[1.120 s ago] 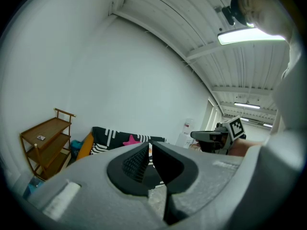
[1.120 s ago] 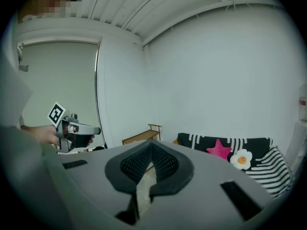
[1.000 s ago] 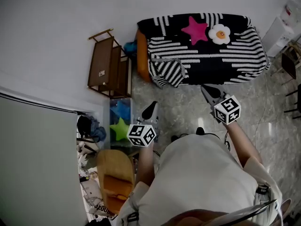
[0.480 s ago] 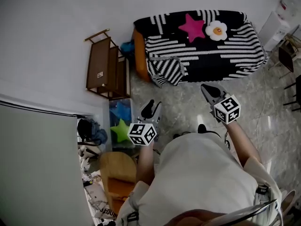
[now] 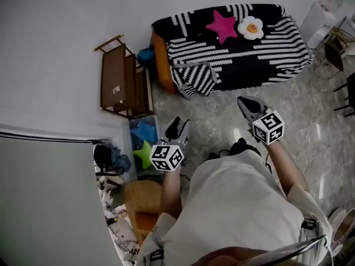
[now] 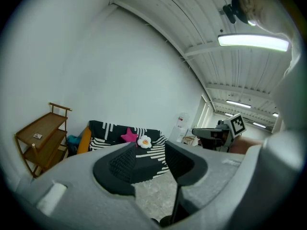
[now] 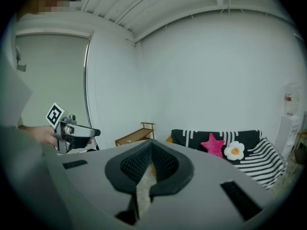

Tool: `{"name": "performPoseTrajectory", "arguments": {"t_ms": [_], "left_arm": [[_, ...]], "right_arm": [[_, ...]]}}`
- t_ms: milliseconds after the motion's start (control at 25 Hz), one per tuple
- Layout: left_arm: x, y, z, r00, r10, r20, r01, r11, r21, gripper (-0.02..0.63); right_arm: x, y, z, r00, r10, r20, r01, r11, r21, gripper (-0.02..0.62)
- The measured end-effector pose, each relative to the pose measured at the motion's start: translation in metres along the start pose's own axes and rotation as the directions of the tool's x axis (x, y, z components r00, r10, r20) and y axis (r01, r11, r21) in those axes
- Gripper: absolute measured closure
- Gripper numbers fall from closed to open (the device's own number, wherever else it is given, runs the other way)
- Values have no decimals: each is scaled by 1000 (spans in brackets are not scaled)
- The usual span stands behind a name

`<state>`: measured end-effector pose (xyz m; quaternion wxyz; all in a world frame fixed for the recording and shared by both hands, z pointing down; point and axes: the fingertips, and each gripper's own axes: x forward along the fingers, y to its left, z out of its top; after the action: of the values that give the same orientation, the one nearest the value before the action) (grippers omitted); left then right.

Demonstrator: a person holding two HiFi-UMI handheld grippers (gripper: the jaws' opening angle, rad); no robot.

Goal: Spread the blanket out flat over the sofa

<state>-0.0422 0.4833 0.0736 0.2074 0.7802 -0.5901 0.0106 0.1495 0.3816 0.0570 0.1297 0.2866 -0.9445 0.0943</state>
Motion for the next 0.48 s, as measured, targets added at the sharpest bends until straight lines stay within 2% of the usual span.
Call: {"name": "performPoseTrajectory", "arguments": {"t_ms": [280,480], "left_arm": [[5,16,-2,1000,1,-9,-1,1000,-11,416],[20,25,3,1000,18,-15,-18,1000,-20,416]], "right_arm": [[7,-3,-6,1000,-24,-19,24,1000,-12,598],[24,-16,-5,999,-9,-31,8,1000,-18,598]]}}
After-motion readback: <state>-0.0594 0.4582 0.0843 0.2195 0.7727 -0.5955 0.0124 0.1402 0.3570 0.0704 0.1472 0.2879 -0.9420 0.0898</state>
